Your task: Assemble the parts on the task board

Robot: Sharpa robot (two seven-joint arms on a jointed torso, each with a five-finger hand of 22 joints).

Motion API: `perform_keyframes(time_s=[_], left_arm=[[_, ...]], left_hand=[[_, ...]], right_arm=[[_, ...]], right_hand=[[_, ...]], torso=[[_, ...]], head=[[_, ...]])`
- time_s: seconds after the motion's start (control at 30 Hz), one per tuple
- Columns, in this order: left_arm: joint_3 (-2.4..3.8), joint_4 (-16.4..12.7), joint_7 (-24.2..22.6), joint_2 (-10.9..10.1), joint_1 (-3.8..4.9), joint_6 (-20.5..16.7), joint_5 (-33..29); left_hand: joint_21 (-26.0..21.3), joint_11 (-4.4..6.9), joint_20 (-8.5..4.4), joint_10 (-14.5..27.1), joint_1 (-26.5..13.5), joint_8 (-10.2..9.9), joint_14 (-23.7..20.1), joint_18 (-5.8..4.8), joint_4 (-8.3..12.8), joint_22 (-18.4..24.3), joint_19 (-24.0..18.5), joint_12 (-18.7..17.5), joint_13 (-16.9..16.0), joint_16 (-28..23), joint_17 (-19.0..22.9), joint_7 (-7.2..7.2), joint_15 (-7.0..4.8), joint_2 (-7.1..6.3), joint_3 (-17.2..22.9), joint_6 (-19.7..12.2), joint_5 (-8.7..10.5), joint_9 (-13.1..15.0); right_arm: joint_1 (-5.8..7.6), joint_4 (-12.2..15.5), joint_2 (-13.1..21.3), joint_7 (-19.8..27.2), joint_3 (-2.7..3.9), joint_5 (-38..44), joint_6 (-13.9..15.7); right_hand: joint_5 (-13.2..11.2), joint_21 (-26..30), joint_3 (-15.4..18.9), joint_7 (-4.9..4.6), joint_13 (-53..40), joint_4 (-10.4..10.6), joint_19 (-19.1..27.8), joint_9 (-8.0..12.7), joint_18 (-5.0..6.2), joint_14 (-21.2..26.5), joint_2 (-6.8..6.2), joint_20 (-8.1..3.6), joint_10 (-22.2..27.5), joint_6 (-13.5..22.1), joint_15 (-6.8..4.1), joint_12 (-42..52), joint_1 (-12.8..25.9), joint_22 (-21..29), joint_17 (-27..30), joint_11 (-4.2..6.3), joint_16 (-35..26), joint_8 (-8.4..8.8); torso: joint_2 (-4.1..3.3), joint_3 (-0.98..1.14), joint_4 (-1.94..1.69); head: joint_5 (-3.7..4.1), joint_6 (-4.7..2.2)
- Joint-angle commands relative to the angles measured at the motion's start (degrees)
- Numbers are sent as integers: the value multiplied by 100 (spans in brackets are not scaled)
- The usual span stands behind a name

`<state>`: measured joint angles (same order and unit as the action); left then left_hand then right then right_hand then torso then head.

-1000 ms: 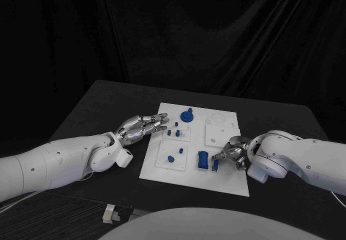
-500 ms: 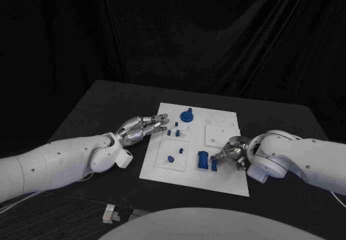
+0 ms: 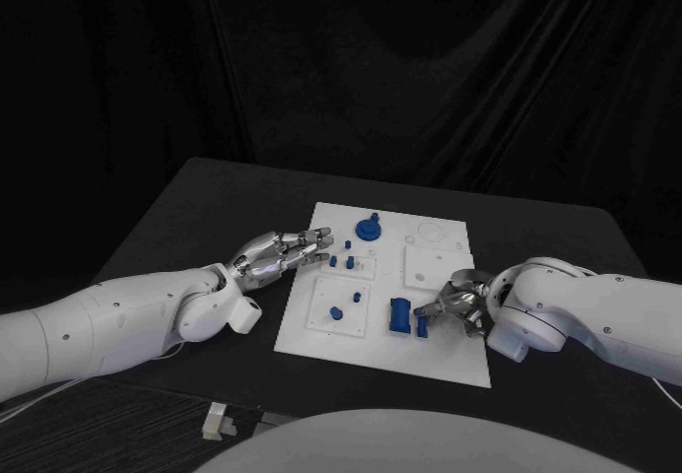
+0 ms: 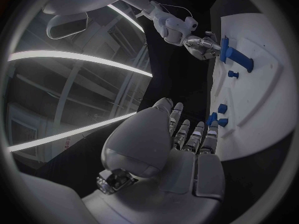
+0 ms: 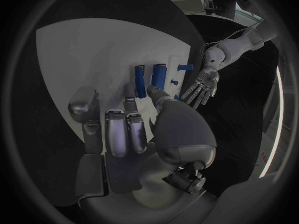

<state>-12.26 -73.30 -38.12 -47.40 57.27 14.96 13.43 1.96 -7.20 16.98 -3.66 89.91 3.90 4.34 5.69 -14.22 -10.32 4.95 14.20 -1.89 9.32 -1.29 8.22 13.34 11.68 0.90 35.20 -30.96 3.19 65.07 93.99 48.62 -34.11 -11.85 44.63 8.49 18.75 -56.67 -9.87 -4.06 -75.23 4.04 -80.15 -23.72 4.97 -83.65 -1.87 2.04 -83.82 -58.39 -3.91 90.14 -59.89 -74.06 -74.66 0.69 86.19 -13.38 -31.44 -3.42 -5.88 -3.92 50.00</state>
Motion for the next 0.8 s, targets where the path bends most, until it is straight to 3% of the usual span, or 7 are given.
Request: perform_keyframes(time_s=[0.03, 0.3, 0.53, 0.57, 0.63, 0.73, 0.8], left_arm=[[5, -5, -35, 11, -17, 83, -33], [6, -23, -55, -6, -33, 63, -33], [6, -40, -82, -31, -36, 38, -34], [6, -42, -87, -33, -36, 35, -34], [6, -48, -98, -41, -37, 28, -34], [6, -54, -108, -48, -37, 21, -34], [6, -57, -116, -51, -37, 17, -34]], left_hand=[[-39, -44, -15, 32, 9, 83, 31, -95, -3, 55, -31, 101, -21, 92, -54, 56, 48, -87, 113, -12, -77, 39], [-37, -45, -14, 31, 17, 87, 33, -95, 6, 41, -24, 107, -22, 98, -55, 57, 49, -89, 131, 3, -85, 41], [-33, -45, -14, 29, 20, 91, 36, -94, 10, 22, -15, 115, -23, 103, -56, 57, 48, -90, 138, 19, -89, 43], [-31, -46, -14, 27, 21, 92, 37, -93, 12, 14, -10, 118, -24, 104, -56, 57, 46, -91, 142, 23, -90, 44], [-31, -46, -14, 27, 21, 92, 37, -93, 12, 12, -9, 118, -24, 105, -56, 57, 46, -91, 143, 23, -90, 44], [-29, -45, -15, 25, 22, 95, 38, -92, 14, 3, -3, 123, -25, 106, -56, 57, 45, -92, 148, 33, -92, 45], [-29, -45, -15, 25, 22, 95, 38, -92, 14, 3, -3, 123, -25, 106, -56, 57, 45, -92, 148, 33, -92, 45]], right_arm=[[-17, 47, 13, -30, 3, -5, -34], [19, 280, 258, 181, 4, 232, 420], [160, 601, 599, 612, 4, 326, 1041], [170, 636, 639, 688, 4, 331, 1109], [189, 715, 733, 887, 4, 358, 1243], [190, 765, 795, 1033, 3, 495, 1294], [175, 780, 816, 1093, 3, 622, 1289]], right_hand=[[-142, 114, 87, 55, -1477, 61, -40, -19, 147, -516, -55, -14, -618, -25, -55, -14, 207, -726, -975, 17, 51, -131], [-316, 85, 288, 102, -1477, 399, -66, -132, 141, -530, -4, -44, -618, -56, -88, -14, 476, -743, -1031, 58, 86, -284], [-255, -217, 408, 154, -1477, 920, -178, -272, 90, -562, 145, -83, -618, -89, -128, -14, 752, -824, -1170, 105, 176, -459], [-316, -348, 441, 157, -1477, 1101, -220, -289, 68, -573, 189, -92, -618, -75, -134, -14, 841, -856, -1214, 112, 204, -475], [-392, -503, 498, 143, -1477, 1272, -264, -272, 41, -583, 245, -95, -618, -14, -130, -14, 965, -892, -1262, 102, 234, -447], [38, -643, 753, 115, -1477, 1279, -293, -196, 18, -587, 278, -86, -618, 51, -112, -14, 1229, -918, -1280, 77, 248, -376], [-83, -712, 905, 81, -1477, 1275, -302, -101, 8, -589, 340, -71, -618, 130, -89, -14, 1322, -929, -1294, 49, 258, -283]], torso=[[0, 0, 0], [3, 1, 4], [-1, 1, 0], [-1, 1, 1], [3, 2, 2], [6, 2, 0], [5, 1, 4]], head=[[-3, 0], [-37, 0], [-38, 0], [-44, 0], [-52, 0], [-42, 0], [-40, 0]])
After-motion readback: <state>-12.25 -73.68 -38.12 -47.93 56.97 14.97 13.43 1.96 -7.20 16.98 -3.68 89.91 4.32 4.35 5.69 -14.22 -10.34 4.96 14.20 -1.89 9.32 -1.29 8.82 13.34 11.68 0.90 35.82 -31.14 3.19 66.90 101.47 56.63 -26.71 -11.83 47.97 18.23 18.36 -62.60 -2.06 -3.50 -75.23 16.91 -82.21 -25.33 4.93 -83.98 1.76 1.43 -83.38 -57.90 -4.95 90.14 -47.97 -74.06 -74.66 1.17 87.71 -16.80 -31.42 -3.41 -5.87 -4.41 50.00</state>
